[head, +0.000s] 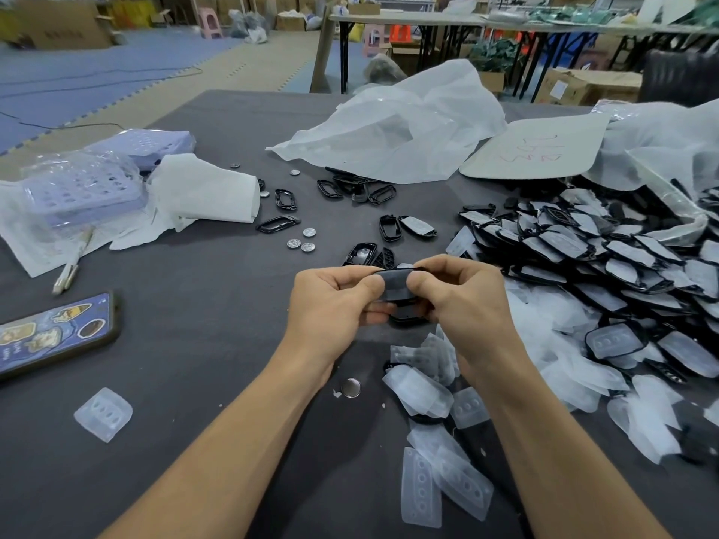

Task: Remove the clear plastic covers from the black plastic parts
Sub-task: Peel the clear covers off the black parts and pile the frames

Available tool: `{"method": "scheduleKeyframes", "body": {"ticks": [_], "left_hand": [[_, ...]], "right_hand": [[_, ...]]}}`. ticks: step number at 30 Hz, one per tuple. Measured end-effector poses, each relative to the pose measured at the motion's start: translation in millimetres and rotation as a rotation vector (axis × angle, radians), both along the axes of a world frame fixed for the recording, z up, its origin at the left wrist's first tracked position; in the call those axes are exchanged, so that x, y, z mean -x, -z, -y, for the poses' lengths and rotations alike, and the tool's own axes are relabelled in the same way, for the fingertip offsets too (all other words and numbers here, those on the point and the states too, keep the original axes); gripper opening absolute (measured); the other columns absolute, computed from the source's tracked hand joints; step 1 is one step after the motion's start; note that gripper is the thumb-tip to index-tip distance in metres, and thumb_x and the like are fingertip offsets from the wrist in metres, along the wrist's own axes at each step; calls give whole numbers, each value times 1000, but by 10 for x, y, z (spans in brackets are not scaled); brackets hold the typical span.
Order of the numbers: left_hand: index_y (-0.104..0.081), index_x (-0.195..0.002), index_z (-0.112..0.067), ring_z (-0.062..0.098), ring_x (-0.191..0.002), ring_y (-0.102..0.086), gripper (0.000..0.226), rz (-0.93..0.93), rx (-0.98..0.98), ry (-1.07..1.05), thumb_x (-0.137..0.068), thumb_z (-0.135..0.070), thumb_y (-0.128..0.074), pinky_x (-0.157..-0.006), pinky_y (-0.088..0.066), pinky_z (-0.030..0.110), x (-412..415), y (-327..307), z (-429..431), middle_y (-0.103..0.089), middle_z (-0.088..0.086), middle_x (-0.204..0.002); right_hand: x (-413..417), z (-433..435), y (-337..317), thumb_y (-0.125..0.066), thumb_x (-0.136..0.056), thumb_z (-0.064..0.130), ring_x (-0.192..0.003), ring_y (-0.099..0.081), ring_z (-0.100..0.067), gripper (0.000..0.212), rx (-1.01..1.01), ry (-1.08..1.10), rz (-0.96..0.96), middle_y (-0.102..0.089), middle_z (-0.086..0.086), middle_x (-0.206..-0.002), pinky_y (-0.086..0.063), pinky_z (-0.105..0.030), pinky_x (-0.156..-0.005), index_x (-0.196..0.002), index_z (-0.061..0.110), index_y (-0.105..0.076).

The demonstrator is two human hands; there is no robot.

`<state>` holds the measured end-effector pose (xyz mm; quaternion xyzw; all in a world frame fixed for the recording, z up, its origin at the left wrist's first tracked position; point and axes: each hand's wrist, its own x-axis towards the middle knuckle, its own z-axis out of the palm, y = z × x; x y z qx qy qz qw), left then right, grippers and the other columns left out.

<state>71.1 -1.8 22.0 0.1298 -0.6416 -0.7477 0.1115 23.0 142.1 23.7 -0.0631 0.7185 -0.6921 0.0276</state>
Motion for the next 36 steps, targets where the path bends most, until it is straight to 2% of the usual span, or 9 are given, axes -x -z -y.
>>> {"method": "scheduleKeyframes", "body": {"ticks": [3,6,12,19,22,25,27,32,36], "left_hand": [[-81,-89,-12,14,-54,-71,25,-24,16,16,-96,6,-65,-54,-57,21,-6,8,-18,-79,8,-76],[-81,-89,-10,14,-53,-71,27,-46,-17,44,-96,9,-63,-53,-56,19,-12,9,-38,-79,10,-75],[-86,-81,-20,23,-73,-79,42,5,-66,108,-100,-4,-52,-59,-59,25,-25,-33,22,-80,12,-84],[-83,-88,-13,14,-58,-71,25,23,65,72,-91,6,-67,-56,-56,22,-4,12,22,-78,9,-73],[-80,-88,-8,17,-57,-73,22,64,53,7,-87,11,-69,-54,-57,22,17,23,49,-77,11,-69],[-80,-84,-9,18,-54,-72,25,68,65,-57,-84,14,-69,-52,-56,22,30,24,78,-75,11,-65],[-80,-81,-11,17,-54,-72,28,65,73,-72,-85,13,-68,-52,-55,22,37,25,89,-75,10,-65],[-80,-86,-12,17,-57,-73,24,78,65,-84,-87,10,-69,-54,-56,23,49,55,68,-77,9,-69],[-80,-90,-9,18,-57,-72,21,88,42,-107,-86,9,-69,-55,-58,25,64,69,71,-77,11,-71]], "right_hand": [[-20,33,20,-79,-86,19,-78,-74,-37,12,-87,-6,-73,-76,-8,-73,-63,-52,-71,-74,21,-79],[-29,74,34,-79,-86,17,-72,-73,-28,16,-169,19,-135,-75,-1,-68,-61,-52,-71,-72,25,-77],[5,53,49,-78,-86,17,-75,-73,-32,17,-166,53,-130,-75,-4,-69,-61,-55,-72,-72,26,-78],[2,38,39,-79,-86,15,-72,-73,-34,18,-155,44,-133,-75,-4,-67,-61,-55,-69,-71,24,-78],[-16,46,37,-78,-87,11,-64,-70,-32,21,-155,6,-126,-73,-7,-65,-62,-51,-64,-69,22,-77],[-22,37,14,-70,-92,2,-57,-65,-18,26,-91,-89,-55,-72,-6,-65,-57,-32,-55,-72,17,-78],[-28,31,-7,-62,-94,-6,-56,-66,-18,32,-42,-127,-24,-74,-6,-68,-53,-23,-53,-81,18,-79],[-48,37,1,-58,-95,-11,-56,-67,-21,31,1,-92,14,-75,-6,-70,-56,-24,-54,-88,13,-77],[-65,3,-2,-73,-84,3,-76,-75,-14,30,-184,-43,-123,-78,8,-85,-62,-30,-74,-100,28,-79]]}}
